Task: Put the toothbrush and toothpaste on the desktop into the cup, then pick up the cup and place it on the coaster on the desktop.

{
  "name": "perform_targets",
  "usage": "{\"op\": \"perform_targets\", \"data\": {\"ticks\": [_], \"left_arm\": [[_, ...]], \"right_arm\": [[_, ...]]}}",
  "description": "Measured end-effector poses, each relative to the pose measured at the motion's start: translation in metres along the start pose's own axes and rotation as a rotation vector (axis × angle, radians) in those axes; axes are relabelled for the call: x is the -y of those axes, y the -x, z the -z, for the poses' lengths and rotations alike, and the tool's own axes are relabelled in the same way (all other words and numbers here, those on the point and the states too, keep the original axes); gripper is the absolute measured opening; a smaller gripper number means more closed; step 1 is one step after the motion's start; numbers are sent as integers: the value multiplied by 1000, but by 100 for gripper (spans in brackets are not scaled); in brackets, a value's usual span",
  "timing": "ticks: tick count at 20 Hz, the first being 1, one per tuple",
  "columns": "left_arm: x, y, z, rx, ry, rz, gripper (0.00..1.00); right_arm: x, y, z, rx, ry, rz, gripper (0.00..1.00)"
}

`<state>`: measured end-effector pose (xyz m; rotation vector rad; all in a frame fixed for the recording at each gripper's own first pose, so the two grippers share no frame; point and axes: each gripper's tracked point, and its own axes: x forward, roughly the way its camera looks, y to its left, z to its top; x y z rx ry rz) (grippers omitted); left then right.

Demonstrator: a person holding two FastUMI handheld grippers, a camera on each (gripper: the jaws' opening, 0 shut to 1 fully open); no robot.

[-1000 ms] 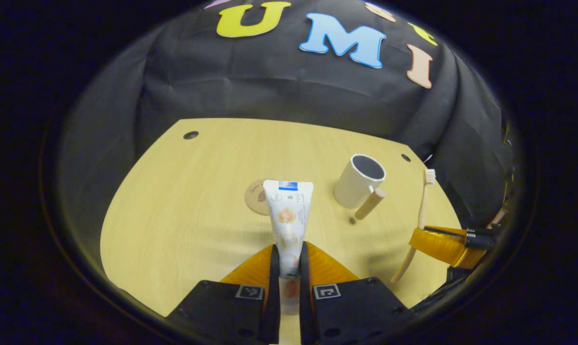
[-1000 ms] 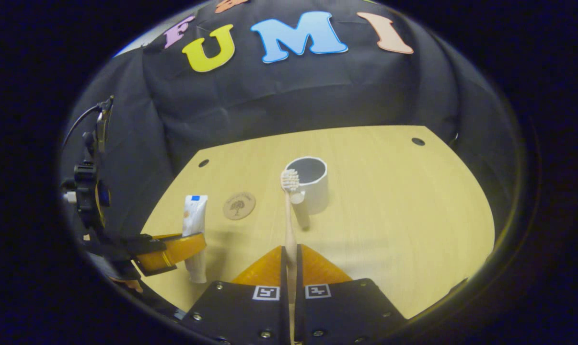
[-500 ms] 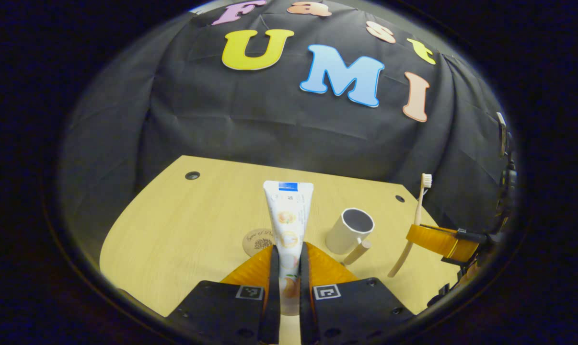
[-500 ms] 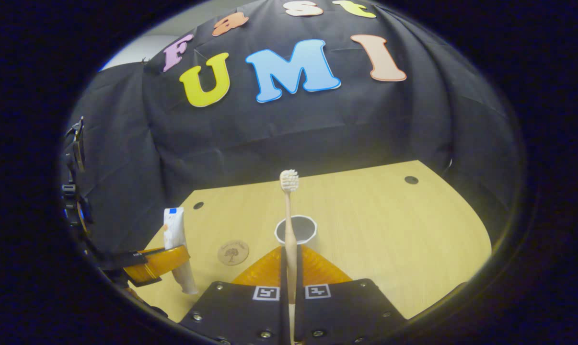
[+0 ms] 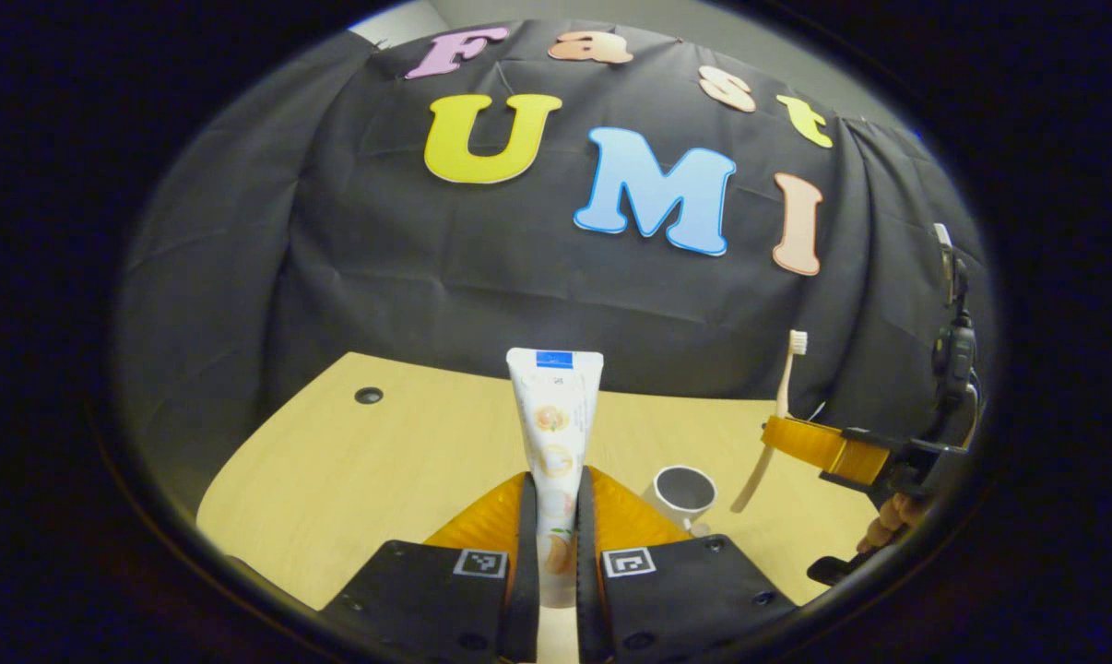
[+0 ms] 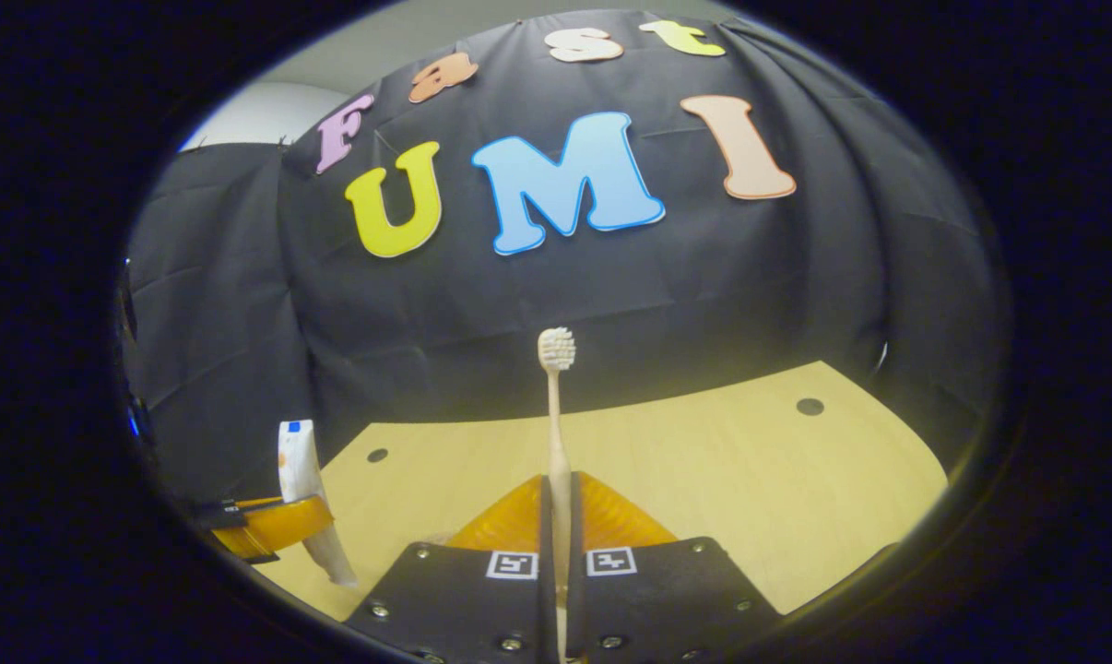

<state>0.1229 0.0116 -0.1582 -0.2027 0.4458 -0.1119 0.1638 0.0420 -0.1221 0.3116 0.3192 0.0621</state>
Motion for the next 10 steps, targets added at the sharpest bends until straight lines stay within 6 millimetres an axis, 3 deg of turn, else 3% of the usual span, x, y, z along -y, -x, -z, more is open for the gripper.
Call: {"op": "perform_targets", "data": {"ticks": [3,6,10], "left_arm": [[2,3,-14,31,11,-2,23],[3,6,-21,53,19,-4,23],[6,-5,-29,63,23,-2,23]], "right_arm": [[-2,-20,-6,38,34,-16,4],[0,-35,10,21,76,-15,4],[0,-55,33,-12,127,-19,4]]}}
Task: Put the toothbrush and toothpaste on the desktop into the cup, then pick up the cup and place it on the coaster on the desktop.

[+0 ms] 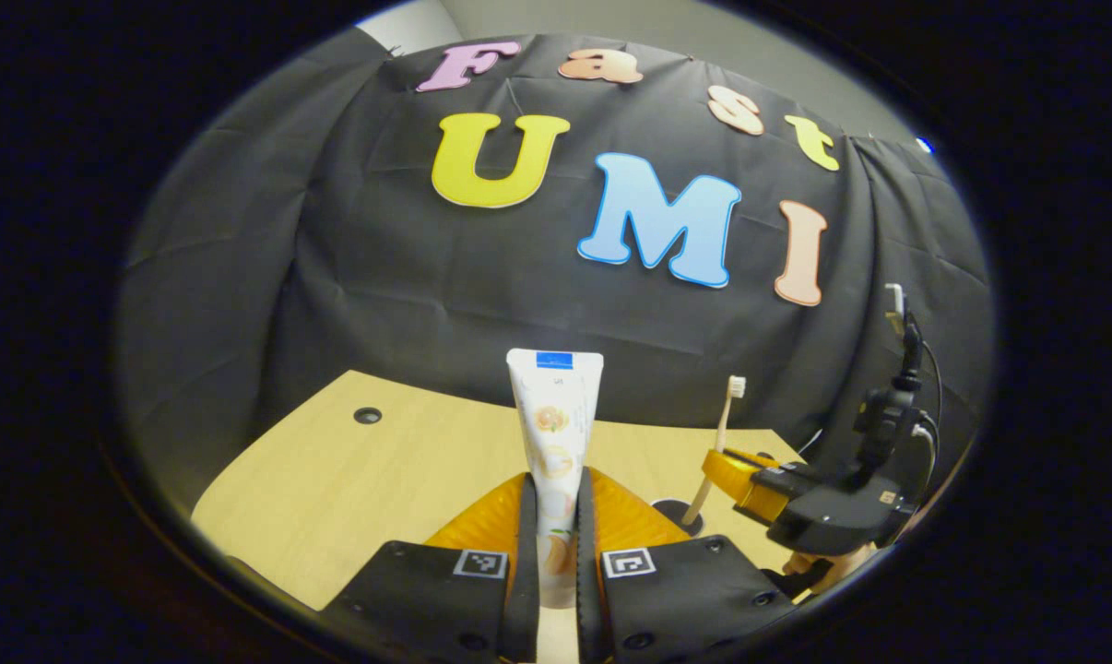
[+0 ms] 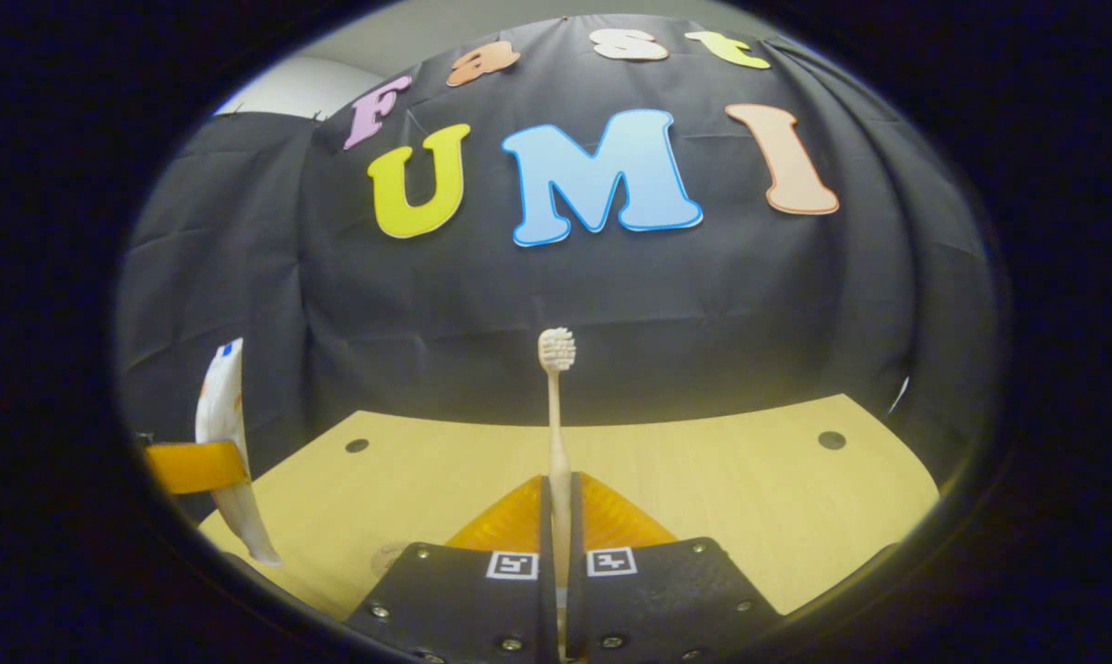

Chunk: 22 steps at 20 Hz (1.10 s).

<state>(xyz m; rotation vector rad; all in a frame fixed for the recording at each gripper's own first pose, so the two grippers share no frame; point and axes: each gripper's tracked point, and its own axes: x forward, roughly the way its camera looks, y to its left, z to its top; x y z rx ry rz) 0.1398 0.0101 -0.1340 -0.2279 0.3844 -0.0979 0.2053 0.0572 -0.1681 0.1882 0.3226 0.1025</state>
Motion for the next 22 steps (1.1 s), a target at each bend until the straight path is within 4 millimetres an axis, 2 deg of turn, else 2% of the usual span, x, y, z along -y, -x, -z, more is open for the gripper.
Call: {"op": "perform_targets", "data": {"ticks": [2,5,7,8,9,10,11,13,16,18,20,21,22], "left_arm": [[2,-2,3,-10,7,6,23],[0,-6,11,-28,29,8,23],[-3,-7,15,-36,33,2,23],[-6,-8,16,-39,35,0,23],[-6,-9,16,-40,37,-1,23],[-5,-10,15,-41,38,1,23],[-4,-11,16,-42,36,3,23],[1,-13,16,-42,34,15,23],[8,-19,17,-43,33,32,22],[14,-22,19,-47,35,47,23],[19,-26,21,-47,35,60,23],[22,-28,22,-46,37,68,23],[26,-31,24,-45,41,79,23]], "right_arm": [[0,-14,15,-37,-4,-3,4],[3,-21,36,-95,-13,5,6],[6,-24,42,-111,-4,14,6],[6,-22,43,-119,-6,12,6],[5,-20,47,-129,-13,8,0],[5,-19,49,-137,-18,8,7],[5,-18,52,-143,-18,9,3],[5,-14,54,-153,-15,9,12],[6,-8,54,-162,-11,9,14],[8,-4,53,-160,-11,9,25],[6,5,52,-170,-29,-6,42],[7,12,49,-168,-35,-9,57],[11,18,44,-157,-33,3,65]]}}
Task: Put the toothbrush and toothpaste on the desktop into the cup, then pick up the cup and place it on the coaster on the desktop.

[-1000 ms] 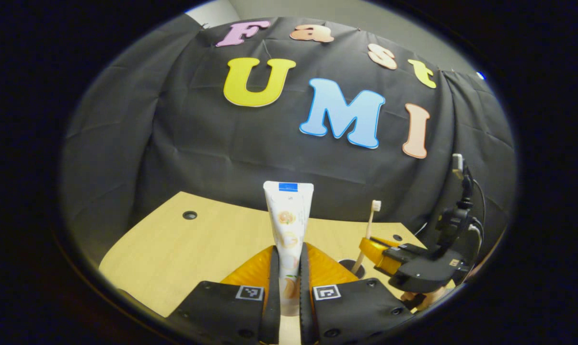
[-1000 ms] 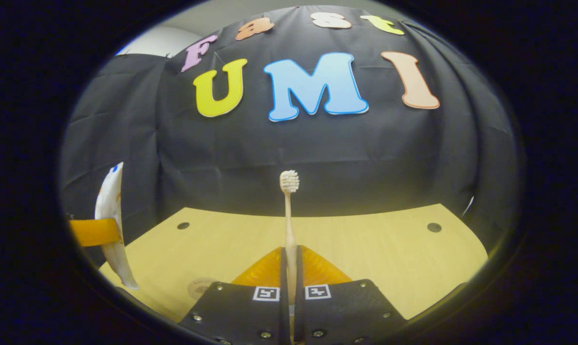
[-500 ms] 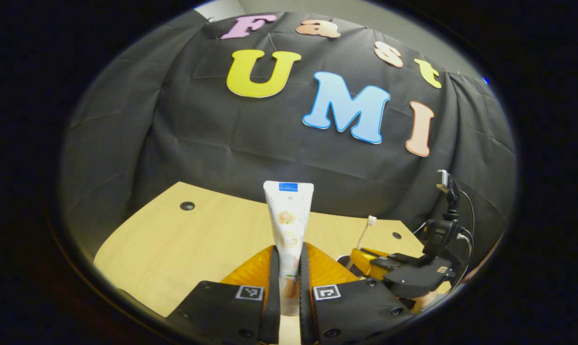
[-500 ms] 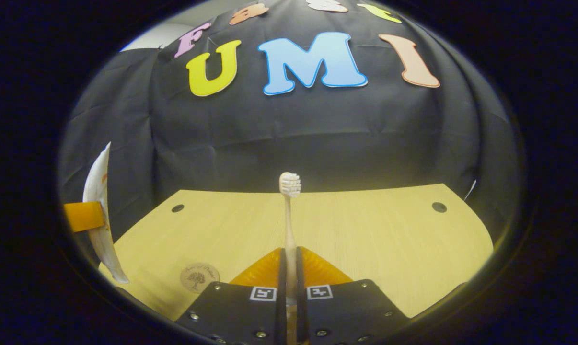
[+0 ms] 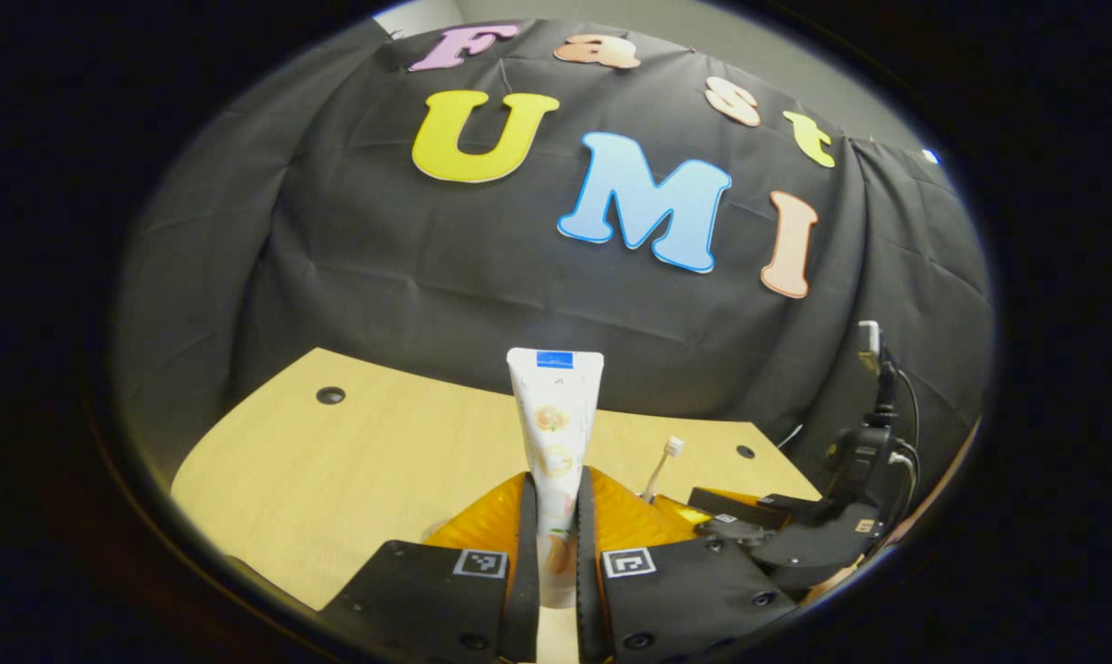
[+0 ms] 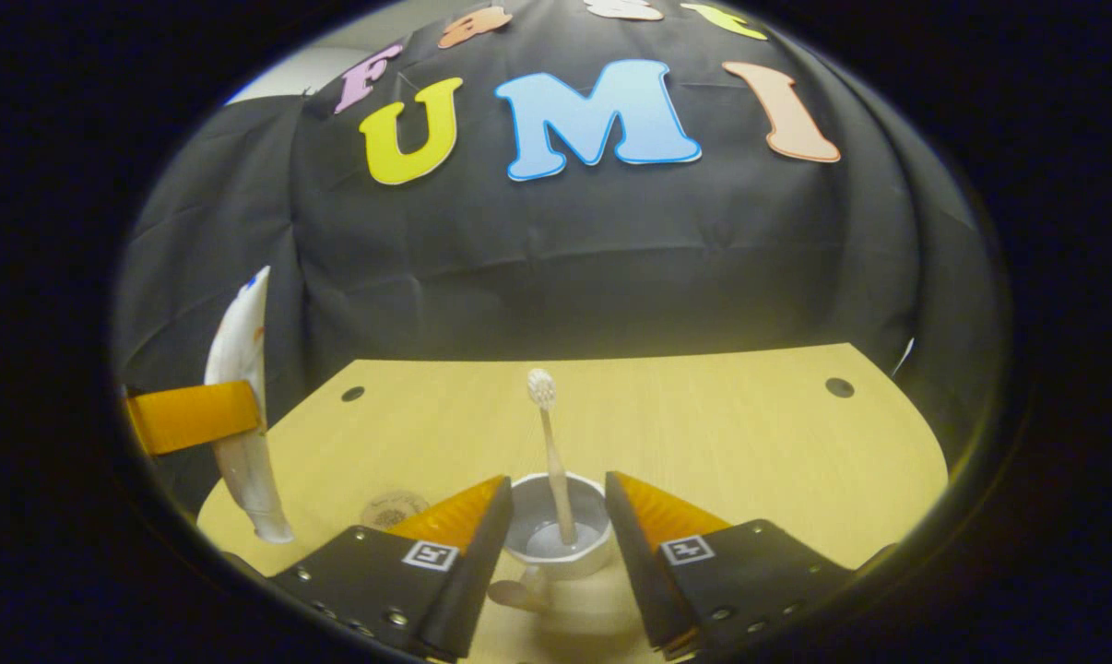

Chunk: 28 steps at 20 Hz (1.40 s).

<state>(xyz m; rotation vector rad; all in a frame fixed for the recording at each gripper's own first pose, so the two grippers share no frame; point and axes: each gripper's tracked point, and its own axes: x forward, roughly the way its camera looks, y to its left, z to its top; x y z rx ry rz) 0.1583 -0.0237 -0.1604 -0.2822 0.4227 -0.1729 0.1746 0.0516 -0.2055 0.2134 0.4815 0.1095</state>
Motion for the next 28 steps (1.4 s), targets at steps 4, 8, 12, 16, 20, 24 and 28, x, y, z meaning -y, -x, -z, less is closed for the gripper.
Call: {"op": "perform_targets", "data": {"ticks": [4,8,12,16,20,24,28], "left_arm": [[17,-16,-1,16,24,63,23],[35,-35,-3,43,37,137,23],[56,-55,-8,83,94,223,23],[74,-79,-4,106,134,262,23],[91,-99,1,153,145,276,23],[95,-111,27,166,100,264,23],[103,-119,48,162,60,268,23]], "right_arm": [[29,43,-19,65,23,89,81],[61,87,-35,118,40,181,82],[79,112,-40,138,27,230,81],[84,122,-32,131,13,248,81],[78,127,-21,104,3,240,81],[77,126,-16,85,10,234,81],[76,124,-11,76,-21,225,81]]}}
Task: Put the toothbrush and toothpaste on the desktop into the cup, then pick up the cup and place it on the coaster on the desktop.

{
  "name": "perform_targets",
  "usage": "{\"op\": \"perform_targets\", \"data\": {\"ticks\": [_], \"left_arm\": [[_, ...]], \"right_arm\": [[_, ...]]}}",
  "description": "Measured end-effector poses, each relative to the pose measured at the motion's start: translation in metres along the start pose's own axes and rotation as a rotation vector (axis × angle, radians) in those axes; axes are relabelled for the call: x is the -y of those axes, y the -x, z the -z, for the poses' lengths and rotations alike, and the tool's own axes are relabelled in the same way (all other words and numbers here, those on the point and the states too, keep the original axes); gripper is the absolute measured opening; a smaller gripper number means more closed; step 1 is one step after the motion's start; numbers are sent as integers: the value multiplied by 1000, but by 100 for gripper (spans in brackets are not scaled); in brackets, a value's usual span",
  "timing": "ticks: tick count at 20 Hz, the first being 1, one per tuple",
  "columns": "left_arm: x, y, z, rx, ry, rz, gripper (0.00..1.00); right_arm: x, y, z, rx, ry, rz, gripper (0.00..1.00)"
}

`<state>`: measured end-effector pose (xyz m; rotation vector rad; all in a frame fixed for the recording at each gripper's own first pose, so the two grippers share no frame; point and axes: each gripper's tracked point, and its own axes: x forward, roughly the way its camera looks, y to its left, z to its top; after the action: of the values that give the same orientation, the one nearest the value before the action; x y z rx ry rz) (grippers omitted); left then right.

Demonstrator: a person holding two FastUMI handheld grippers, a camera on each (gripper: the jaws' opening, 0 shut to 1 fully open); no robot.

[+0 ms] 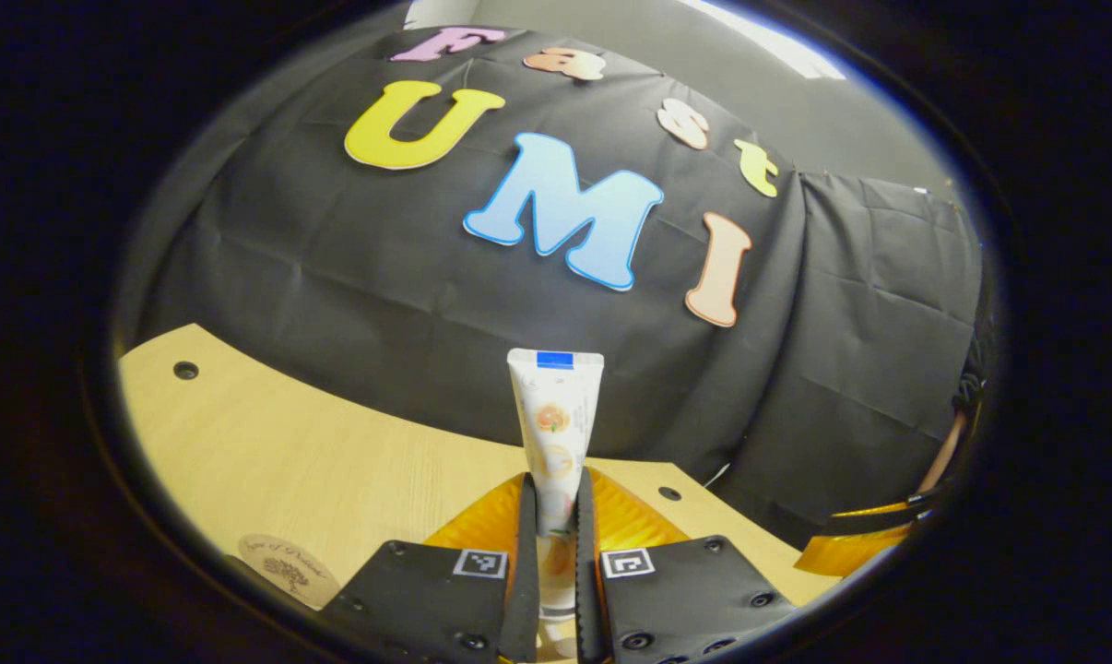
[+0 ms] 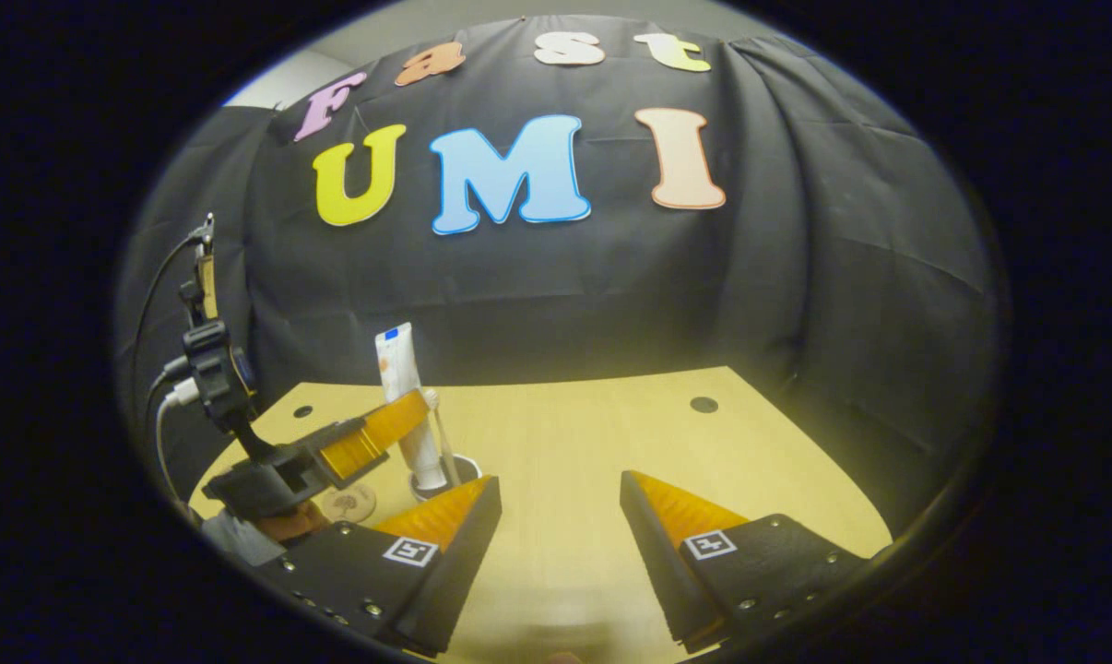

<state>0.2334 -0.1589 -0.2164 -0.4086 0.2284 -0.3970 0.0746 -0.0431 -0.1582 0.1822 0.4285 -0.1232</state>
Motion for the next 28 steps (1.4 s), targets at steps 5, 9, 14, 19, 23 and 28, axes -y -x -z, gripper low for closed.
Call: {"op": "perform_targets", "data": {"ticks": [5,9,14,19,23,28], "left_arm": [[-4,-3,8,-6,-44,-34,25],[-9,2,11,-16,-32,-48,34],[-5,10,9,-28,-33,-39,81],[4,20,1,-26,-49,-37,91],[-5,40,-19,-20,-39,-72,90],[-23,74,-49,-3,-59,-132,90]], "right_arm": [[0,4,6,-12,-4,-7,81],[1,6,12,-25,-17,-16,81],[-2,6,12,-25,-14,-29,81],[-10,7,4,-14,-5,-56,81],[-21,1,-2,-26,2,-78,81],[-42,-14,11,-83,29,-120,81]]}}
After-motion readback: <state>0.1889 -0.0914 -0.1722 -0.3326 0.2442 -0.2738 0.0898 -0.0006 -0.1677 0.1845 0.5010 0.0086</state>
